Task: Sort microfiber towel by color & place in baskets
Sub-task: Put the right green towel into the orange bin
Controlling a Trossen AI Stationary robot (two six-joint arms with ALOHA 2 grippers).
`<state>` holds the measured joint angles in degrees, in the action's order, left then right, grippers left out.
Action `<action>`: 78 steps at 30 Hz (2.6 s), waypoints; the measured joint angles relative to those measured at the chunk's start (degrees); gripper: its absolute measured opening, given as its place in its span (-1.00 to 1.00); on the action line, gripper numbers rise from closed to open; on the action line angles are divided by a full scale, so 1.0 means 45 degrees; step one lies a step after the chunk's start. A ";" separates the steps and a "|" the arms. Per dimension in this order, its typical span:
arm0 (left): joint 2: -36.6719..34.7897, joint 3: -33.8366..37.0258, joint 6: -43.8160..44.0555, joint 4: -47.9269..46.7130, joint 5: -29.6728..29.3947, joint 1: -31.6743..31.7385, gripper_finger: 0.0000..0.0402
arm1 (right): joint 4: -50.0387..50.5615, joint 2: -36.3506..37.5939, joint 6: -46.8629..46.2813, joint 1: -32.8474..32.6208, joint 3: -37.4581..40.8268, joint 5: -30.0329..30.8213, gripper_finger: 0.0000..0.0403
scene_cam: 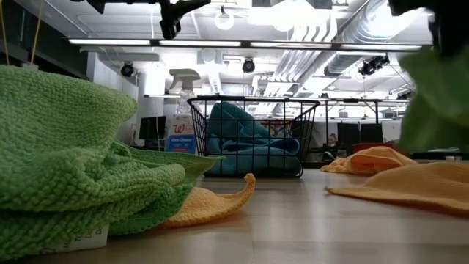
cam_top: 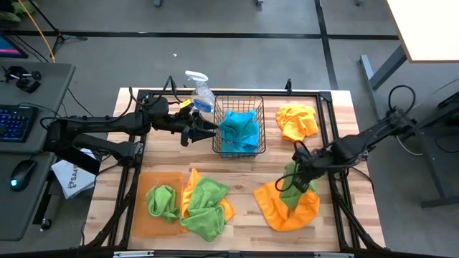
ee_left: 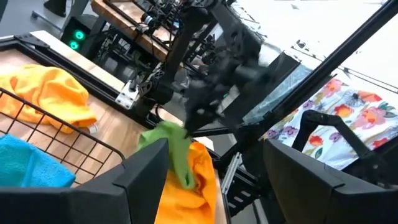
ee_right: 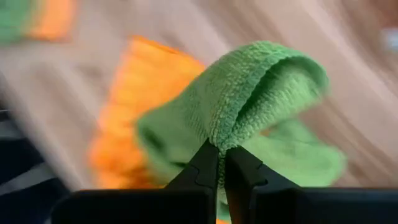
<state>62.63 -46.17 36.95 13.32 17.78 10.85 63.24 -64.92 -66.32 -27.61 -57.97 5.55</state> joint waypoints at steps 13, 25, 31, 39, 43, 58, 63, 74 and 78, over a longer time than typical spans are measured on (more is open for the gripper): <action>0.0430 0.0015 0.1024 0.0999 0.0006 -0.0352 0.25 | -0.2622 0.0436 0.4128 -0.0037 -0.3020 0.1004 -0.99; 0.3810 -0.3209 0.1135 0.3583 0.2177 -0.0747 0.25 | -0.7004 0.0412 0.7183 0.2058 -0.3033 0.1404 -1.00; 0.5407 -0.5546 0.0437 0.3109 0.3623 -0.0636 0.25 | -0.9181 0.0412 0.8449 0.3130 -0.3033 0.0680 -1.00; 0.6747 -0.7135 -0.1514 0.1179 0.2712 -0.0680 0.25 | -1.0653 0.0261 0.8850 0.3307 -0.3033 -0.0021 -1.00; 0.6994 -0.7455 -0.1369 0.1388 0.3141 -0.0841 0.25 | -1.0555 0.0237 0.9190 0.3327 -0.3033 0.0535 -1.00; 0.6970 -0.7480 -0.2316 0.0986 0.3580 -0.1015 0.25 | -1.2095 -0.0099 0.9806 0.3831 -0.3033 0.0312 -1.00; 0.6970 -0.7480 -0.2952 0.0981 0.3571 -0.1015 0.22 | -1.2177 -0.0171 0.9763 0.3831 -0.3033 0.0304 -1.00; 0.6890 -0.7480 -0.3716 -0.0783 0.3905 -0.0660 -0.94 | -1.2955 -0.0171 0.9607 0.3831 -0.3033 0.1032 -0.58; 0.6070 -0.7481 -0.4508 -0.3379 0.3881 -0.0354 -0.98 | -1.2945 -0.0146 0.9515 0.3831 -0.3033 0.1456 -0.23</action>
<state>89.94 -79.84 16.66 -1.88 35.25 9.26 4.98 -65.58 -23.51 -10.37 -71.61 12.10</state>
